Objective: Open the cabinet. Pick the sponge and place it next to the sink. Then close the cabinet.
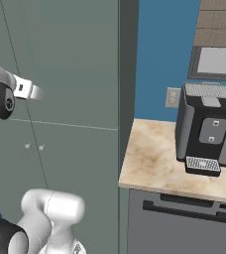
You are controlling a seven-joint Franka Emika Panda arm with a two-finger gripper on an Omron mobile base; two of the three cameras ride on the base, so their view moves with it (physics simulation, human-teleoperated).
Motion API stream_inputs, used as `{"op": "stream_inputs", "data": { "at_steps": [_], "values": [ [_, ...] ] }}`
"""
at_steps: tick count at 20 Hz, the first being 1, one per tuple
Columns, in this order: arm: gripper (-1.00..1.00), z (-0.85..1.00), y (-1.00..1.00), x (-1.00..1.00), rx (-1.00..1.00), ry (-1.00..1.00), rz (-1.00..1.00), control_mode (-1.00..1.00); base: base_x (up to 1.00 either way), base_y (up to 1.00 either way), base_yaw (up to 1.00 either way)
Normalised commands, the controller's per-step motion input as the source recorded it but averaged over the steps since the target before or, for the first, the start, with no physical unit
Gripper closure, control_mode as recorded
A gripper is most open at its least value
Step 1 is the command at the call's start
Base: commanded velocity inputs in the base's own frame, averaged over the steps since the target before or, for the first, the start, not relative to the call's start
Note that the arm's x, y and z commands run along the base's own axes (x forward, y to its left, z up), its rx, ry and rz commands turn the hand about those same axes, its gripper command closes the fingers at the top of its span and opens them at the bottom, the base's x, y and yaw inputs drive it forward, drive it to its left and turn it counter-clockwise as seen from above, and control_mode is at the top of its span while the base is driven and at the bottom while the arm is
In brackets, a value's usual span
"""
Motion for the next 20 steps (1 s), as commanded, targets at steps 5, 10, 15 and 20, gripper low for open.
{"op": "stream_inputs", "data": {
  "at_steps": [5,10,15,20],
  "values": [
    [-1.0,0.03,-0.01,0.26,0.0,0.08,-0.07,-1.0,0.0,0.0,0.0],
    [-1.0,-0.03,-0.04,0.27,0.0,0.06,0.02,-1.0,0.0,0.0,0.0],
    [-1.0,-0.03,0.0,0.04,0.0,0.04,0.1,-1.0,0.0,0.0,0.0],
    [-1.0,-0.17,0.0,-0.07,0.0,0.03,0.08,-1.0,0.0,0.0,0.0]
  ]
}}
